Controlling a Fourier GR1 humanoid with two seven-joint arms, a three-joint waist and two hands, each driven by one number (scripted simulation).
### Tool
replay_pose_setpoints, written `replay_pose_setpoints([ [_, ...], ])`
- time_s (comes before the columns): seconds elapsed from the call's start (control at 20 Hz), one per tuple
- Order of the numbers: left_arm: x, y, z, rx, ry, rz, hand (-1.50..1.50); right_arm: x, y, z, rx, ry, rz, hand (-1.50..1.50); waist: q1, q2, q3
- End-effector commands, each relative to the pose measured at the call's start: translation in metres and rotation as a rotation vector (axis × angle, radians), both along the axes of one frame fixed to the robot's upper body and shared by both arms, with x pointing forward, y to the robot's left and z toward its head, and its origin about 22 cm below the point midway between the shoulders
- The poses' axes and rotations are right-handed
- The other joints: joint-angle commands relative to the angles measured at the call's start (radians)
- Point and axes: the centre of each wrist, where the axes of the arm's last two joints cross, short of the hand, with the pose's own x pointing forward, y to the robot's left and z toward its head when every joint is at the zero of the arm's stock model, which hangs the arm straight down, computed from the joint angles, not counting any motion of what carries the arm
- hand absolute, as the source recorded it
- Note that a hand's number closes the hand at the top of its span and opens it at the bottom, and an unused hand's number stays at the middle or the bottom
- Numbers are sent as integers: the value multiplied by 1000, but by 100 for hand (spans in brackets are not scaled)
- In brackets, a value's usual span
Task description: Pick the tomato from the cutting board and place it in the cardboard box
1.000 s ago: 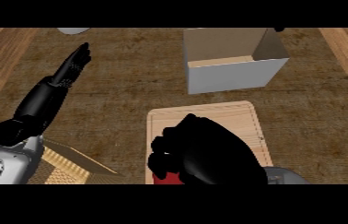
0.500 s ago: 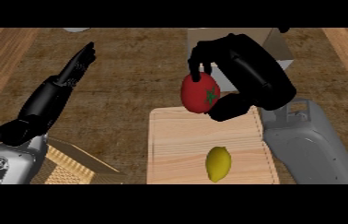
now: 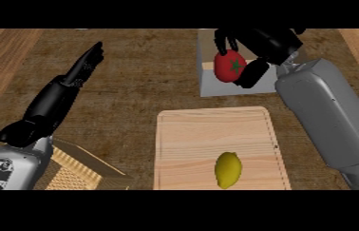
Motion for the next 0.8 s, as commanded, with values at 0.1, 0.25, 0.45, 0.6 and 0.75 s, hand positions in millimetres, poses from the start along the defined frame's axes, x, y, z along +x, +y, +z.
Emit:
replay_pose_setpoints([
  [0.1, 4, -6, -18, 1, 71, 33, 0, 37, -28, -3, -149, 146, 24, 150, 2, 13, -24],
  [0.25, 1, 9, -25, 15, 84, 18, 0, 46, -32, -7, -294, 181, 3, 150, 13, 15, -26],
  [0.45, 4, 5, -28, 9, 68, 35, 0, 56, -38, -36, -307, 290, 80, -150, 13, 18, -25],
  [0.6, 7, 3, -30, 12, 68, 29, 0, 64, -45, -20, -250, 308, 192, -150, 6, 16, -24],
  [0.75, 1, 10, -35, 6, 91, 41, 0, 68, -49, -19, -68, 286, 277, -150, 5, 14, -24],
])
